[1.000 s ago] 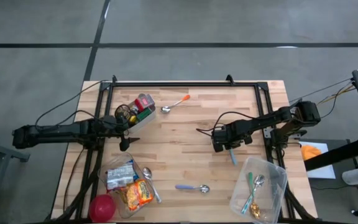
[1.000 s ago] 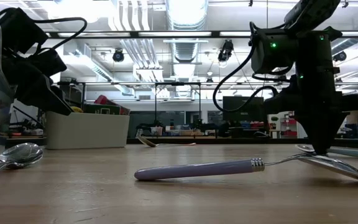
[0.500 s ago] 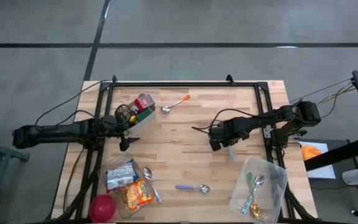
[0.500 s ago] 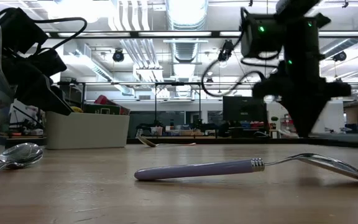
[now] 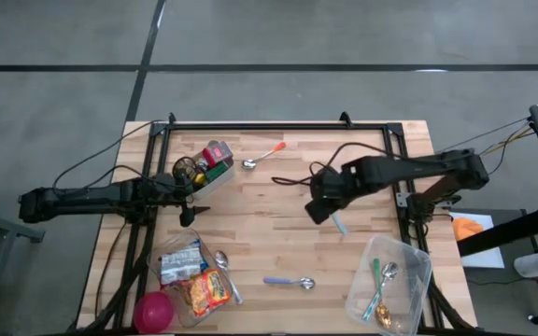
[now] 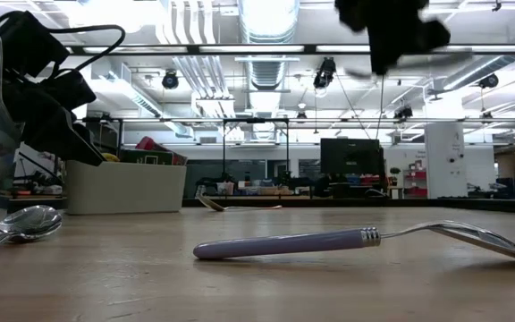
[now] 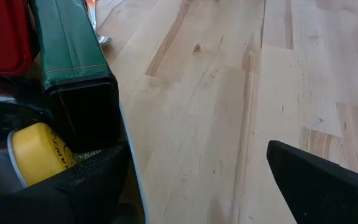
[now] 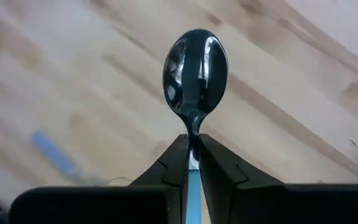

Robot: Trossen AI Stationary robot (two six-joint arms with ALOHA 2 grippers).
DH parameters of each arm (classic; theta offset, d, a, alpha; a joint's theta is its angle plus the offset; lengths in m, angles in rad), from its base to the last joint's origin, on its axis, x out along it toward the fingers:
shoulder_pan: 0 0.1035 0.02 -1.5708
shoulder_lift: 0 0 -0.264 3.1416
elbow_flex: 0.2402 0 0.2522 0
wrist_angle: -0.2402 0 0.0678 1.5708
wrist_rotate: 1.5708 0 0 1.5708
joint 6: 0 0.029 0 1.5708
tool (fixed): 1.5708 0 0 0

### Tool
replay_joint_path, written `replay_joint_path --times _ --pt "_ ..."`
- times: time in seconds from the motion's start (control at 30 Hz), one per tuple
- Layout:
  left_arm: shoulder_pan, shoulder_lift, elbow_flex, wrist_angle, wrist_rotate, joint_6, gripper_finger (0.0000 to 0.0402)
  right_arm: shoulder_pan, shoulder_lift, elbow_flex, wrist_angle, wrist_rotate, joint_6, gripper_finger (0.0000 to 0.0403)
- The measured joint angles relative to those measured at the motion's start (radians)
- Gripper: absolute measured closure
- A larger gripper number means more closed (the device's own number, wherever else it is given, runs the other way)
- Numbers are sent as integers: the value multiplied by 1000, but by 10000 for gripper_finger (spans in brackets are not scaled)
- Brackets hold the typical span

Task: Pick & Place Food Item
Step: Put the blue spoon into the white bin

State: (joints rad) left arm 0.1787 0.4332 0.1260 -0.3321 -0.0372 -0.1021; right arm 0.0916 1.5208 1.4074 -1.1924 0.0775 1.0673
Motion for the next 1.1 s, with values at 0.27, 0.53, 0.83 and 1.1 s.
replay_joint_path --times 0.27,0.53,0.83,1.1 --pt "0 0 0 0 0 0 18 152 -1 201 -123 -50 126 374" --pt "0 0 0 0 0 0 18 405 -1 220 -186 -52 452 374" --pt "0 0 0 0 0 0 18 699 3 180 -258 57 901 374" --pt "0 0 0 0 0 0 18 858 3 64 -253 80 1163 374"
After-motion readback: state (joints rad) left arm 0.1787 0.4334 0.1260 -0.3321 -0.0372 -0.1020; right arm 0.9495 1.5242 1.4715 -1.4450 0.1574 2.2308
